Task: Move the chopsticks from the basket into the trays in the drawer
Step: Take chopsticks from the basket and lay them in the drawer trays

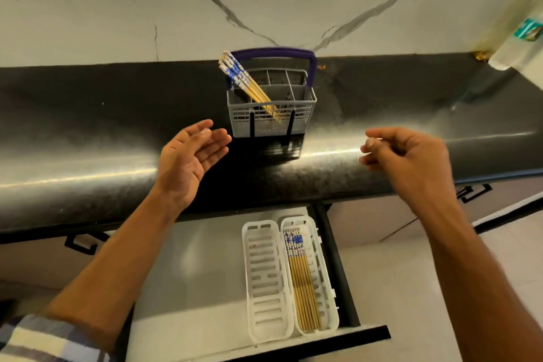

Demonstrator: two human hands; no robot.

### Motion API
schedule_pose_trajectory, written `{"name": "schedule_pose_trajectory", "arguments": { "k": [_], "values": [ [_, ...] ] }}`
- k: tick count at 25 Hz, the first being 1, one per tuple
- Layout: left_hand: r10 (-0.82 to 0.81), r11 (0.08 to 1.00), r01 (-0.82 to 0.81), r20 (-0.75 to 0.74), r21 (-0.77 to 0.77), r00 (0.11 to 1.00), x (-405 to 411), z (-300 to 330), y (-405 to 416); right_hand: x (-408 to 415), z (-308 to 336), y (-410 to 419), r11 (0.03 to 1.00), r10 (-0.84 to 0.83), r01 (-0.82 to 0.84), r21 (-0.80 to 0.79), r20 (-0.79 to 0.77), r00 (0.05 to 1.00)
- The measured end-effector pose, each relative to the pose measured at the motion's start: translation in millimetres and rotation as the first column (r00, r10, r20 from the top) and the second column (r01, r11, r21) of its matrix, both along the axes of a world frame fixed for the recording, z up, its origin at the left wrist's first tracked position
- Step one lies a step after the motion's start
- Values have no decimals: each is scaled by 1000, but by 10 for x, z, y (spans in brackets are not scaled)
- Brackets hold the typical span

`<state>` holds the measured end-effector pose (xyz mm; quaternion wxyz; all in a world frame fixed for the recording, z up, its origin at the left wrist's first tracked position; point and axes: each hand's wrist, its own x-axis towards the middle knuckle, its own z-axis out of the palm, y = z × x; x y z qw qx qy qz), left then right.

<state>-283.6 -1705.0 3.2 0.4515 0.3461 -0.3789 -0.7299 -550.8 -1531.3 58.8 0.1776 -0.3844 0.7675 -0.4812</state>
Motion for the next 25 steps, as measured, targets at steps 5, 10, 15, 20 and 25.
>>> {"name": "schedule_pose_trajectory", "arguments": {
  "k": [5,10,15,20,25],
  "values": [
    [49,992,-38,88,-118,995,-192,406,-387,175,527,-461,968,117,-100,-231,61,991],
    [64,989,-11,356,-148,932,-366,459,-641,446,719,-1296,937,268,-254,-241,24,963],
    [113,988,-51,452,-147,885,-430,573,-910,540,367,-2191,944,328,-322,66,-241,913],
    [139,986,-74,494,-150,858,-459,510,-1034,449,-168,-2730,915,350,-247,320,-323,879],
    [134,989,-84,501,-121,855,-360,406,-1152,414,-441,-2896,890,390,-257,376,-337,857]
  ]
}}
